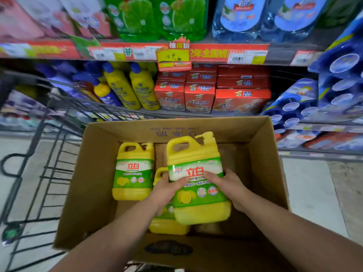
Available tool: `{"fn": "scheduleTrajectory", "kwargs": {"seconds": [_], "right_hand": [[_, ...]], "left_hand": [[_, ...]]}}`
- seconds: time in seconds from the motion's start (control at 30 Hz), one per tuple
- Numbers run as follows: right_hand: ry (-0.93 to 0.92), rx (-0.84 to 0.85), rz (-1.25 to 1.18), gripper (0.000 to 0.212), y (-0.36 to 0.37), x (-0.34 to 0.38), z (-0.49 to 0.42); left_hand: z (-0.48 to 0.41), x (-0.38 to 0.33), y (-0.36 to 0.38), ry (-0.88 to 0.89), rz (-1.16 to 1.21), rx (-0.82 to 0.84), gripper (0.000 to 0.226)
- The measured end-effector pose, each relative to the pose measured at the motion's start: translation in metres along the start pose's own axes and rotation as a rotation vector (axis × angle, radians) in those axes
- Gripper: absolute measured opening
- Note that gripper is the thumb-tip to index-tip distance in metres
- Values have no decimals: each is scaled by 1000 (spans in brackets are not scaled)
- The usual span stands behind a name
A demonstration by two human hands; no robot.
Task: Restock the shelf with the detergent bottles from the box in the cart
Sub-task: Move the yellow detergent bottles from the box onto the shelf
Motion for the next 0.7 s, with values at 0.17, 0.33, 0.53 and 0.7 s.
{"fn": "scheduleTrajectory", "kwargs": {"seconds": [0.17,0.33,0.53,0.7], "right_hand": [[-122,60,85,57,25,40,13],[-249,123,181,59,65,76,30],[-379,200,185,40,125,115,67],[-513,226,256,26,200,152,118]], "left_hand": [[36,-28,-34,112,33,-143,34],[77,-40,-74,168,117,-246,46],[138,-55,-134,327,249,-295,38],[196,-50,-206,428,347,-356,35]]}}
Point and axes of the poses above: each hand's wrist, its own z-axis away from the middle knuckle, its own y-axis out of the palm, x = y × z, the point moved 7 cm from there along -z, towards the middle knuckle, and after that the axes turned 12 degrees about z, right-handed, at the moved point
